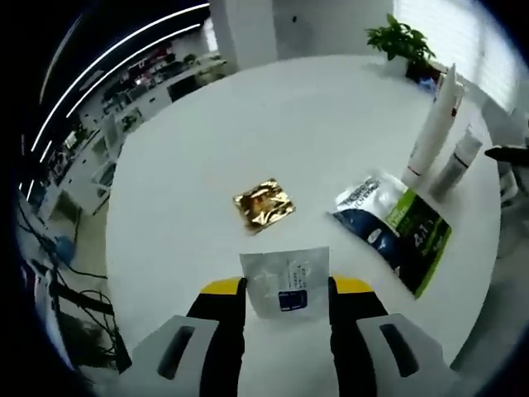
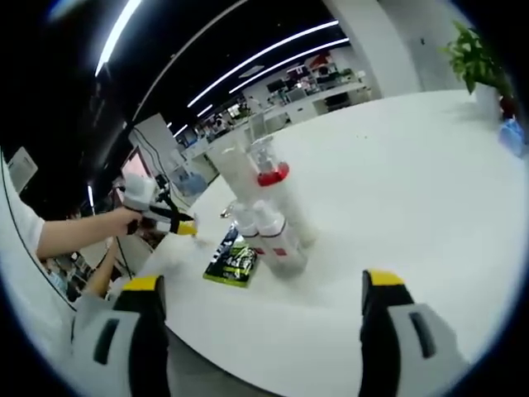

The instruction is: Arrange the skincare products in the storage area until every visible bottle or jar stands upright without overlapping.

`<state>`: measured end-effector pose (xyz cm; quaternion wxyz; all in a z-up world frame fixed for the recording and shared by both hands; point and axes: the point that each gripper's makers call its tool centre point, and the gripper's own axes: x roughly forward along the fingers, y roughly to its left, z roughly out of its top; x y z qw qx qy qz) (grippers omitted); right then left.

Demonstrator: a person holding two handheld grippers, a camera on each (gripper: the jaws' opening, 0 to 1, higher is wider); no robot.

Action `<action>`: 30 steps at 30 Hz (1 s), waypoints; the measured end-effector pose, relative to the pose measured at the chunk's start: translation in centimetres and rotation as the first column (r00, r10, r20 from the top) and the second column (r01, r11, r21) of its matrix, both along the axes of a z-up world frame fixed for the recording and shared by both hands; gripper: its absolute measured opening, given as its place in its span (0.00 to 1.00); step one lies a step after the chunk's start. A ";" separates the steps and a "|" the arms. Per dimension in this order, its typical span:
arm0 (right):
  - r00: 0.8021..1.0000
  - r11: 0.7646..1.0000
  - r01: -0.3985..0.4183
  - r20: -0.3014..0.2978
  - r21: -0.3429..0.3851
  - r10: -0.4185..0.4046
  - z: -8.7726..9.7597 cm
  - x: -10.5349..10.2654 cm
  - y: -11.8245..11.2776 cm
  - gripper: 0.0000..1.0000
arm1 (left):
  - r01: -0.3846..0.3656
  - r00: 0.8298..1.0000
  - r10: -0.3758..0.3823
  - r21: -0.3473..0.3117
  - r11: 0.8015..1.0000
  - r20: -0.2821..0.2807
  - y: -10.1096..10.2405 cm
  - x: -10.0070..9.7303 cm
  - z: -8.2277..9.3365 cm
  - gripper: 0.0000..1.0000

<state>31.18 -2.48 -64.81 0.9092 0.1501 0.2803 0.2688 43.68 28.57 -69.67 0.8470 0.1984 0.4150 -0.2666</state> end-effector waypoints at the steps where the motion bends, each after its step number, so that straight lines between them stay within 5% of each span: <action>1: 1.000 1.000 0.000 0.000 0.000 0.000 0.0 0.0 0.0 0.99 | 0.033 0.999 -0.033 0.017 0.999 -0.003 0.0 -0.1 0.1 0.37; 5: 1.000 1.000 0.001 0.002 0.001 -0.001 0.0 -0.1 0.0 0.99 | 0.200 0.980 -0.199 0.074 0.977 -0.029 -1.0 -0.9 0.7 0.37; 10: 1.000 1.000 0.002 0.006 0.000 -0.002 0.0 -0.2 0.0 0.99 | 0.301 0.953 -0.297 0.067 0.951 -0.062 -2.4 -1.5 1.0 0.37; 17: 1.000 1.000 0.013 0.006 0.000 -0.013 0.1 -0.2 -0.4 0.99 | 0.474 0.877 -0.458 0.097 0.875 -0.145 -3.7 -3.1 0.0 0.37; 21: 1.000 1.000 0.017 0.004 -0.003 -0.017 0.0 -0.4 -0.5 0.99 | 0.522 0.848 -0.502 0.103 0.847 -0.173 -4.1 -3.7 -0.6 0.37; 25: 1.000 1.000 0.021 0.000 -0.004 -0.021 -0.1 -0.4 -0.6 0.99 | 0.606 0.790 -0.576 0.122 0.786 -0.211 -4.4 -4.7 -1.4 0.37; 30: 1.000 1.000 0.025 -0.004 -0.004 -0.025 -0.2 -0.4 -0.7 0.99 | 0.663 0.742 -0.623 0.135 0.736 -0.246 -4.7 -5.5 -2.3 0.37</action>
